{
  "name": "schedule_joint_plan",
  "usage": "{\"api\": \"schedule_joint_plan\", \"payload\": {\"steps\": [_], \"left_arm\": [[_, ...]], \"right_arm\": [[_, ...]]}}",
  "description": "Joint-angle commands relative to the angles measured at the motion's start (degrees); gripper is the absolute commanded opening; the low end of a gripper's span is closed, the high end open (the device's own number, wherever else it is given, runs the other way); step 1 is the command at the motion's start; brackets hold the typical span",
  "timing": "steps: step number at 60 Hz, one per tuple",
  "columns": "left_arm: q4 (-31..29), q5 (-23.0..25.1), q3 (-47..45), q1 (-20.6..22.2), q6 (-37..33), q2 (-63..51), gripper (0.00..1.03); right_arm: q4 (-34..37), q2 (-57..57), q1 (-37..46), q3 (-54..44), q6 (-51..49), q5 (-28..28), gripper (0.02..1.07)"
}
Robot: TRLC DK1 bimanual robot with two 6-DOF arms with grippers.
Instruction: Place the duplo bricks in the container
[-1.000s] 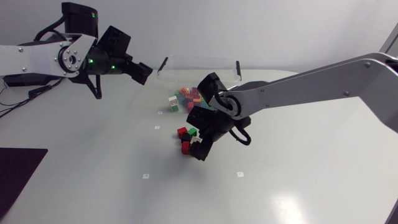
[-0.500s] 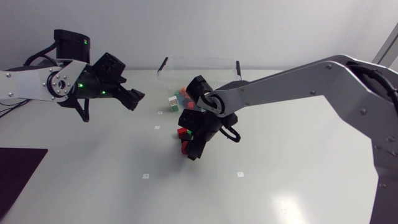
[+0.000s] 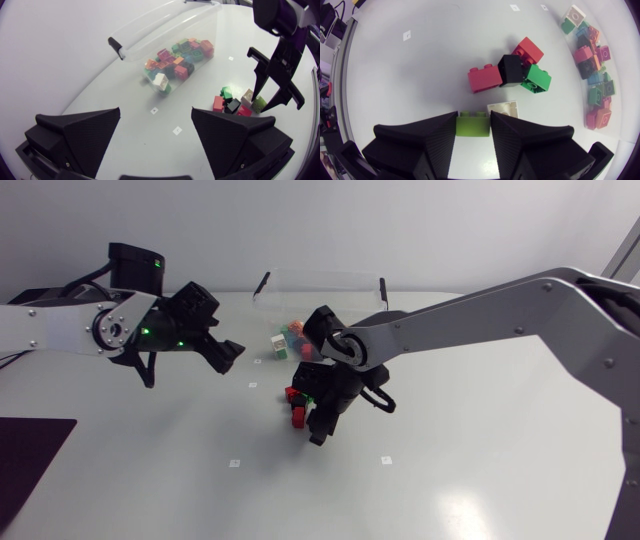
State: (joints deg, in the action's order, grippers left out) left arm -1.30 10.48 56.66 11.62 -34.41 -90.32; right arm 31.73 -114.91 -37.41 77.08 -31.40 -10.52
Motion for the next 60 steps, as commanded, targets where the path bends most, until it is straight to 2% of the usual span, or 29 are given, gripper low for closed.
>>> {"api": "schedule_joint_plan", "payload": {"steps": [1,24,34,60], "left_arm": [[0.4,0.6,-1.5,1.7,-2.4,-3.8,0.99],[4.8,1.9,0.3,6.1,-8.6,-18.2,0.99],[7.5,2.8,1.3,7.5,-9.3,-21.2,0.99],[9.6,4.2,7.2,9.9,-9.7,-26.7,0.99]], "right_arm": [[1.1,3.7,0.5,-1.9,-1.2,0.3,0.35],[2.3,13.2,4.7,-1.1,0.4,-2.0,0.35],[1.8,15.4,7.9,2.7,3.4,-4.9,0.35],[0.4,15.7,11.8,10.4,8.6,-9.7,0.35]]}}
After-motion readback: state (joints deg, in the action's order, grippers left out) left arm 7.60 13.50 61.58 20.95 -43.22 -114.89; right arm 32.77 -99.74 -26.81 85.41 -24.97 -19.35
